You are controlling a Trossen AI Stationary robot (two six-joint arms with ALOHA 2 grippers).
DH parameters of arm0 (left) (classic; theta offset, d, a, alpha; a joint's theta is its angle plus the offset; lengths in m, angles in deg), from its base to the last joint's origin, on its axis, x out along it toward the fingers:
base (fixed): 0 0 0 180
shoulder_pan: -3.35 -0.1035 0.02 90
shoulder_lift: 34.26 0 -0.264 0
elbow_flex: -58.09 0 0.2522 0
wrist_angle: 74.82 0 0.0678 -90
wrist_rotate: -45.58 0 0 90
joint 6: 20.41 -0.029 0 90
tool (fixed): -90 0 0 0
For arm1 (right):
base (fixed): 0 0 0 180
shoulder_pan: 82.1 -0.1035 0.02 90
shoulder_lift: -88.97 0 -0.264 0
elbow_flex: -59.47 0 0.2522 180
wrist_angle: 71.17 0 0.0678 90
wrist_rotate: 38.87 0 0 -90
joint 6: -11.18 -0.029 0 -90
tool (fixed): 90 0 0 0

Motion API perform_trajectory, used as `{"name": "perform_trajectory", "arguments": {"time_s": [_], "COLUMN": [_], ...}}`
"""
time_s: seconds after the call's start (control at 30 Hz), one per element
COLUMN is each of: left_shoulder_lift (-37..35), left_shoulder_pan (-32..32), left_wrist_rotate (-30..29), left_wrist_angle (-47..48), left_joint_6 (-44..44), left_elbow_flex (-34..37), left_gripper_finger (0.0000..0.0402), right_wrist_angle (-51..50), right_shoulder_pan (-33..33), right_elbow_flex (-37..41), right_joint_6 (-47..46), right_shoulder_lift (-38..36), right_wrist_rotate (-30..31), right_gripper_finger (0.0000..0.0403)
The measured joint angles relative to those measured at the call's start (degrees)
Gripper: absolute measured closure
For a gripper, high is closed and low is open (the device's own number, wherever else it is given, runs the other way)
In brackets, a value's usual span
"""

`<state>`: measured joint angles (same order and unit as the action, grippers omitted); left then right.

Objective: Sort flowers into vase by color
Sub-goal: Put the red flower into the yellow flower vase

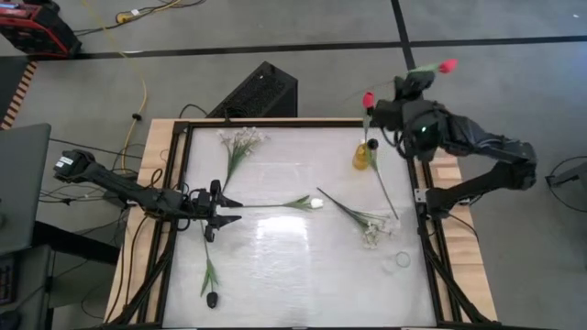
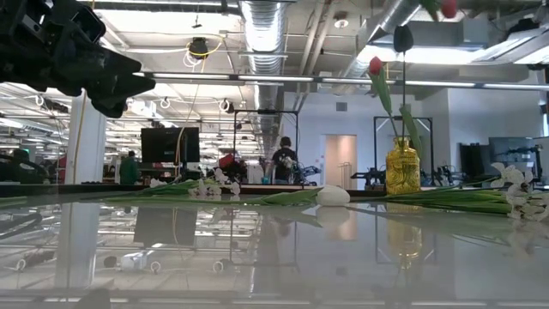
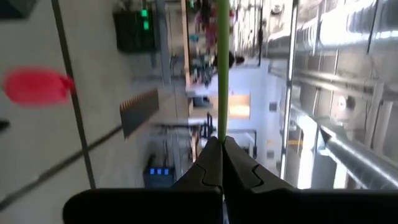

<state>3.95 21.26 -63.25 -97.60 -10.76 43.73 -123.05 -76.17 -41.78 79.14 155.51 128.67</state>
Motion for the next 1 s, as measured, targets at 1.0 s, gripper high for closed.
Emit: {"name": "perform_trajectory", "arguments": {"time_s": [1.0], "left_shoulder_lift": [0.00], "left_shoulder_pan": [0.02], "left_wrist_rotate": [-10.54], "left_wrist_angle": [1.73], "left_joint_6": [10.17], "left_elbow_flex": [0.02], "left_gripper_finger": [0.0228], "right_wrist_angle": [-29.57], "right_shoulder_pan": [25.80], "right_elbow_flex": [22.40], "right_joint_6": [-2.59], "right_shoulder_lift": [-6.27], "right_wrist_rotate": [-2.76], "right_gripper_finger": [0.0384]}}
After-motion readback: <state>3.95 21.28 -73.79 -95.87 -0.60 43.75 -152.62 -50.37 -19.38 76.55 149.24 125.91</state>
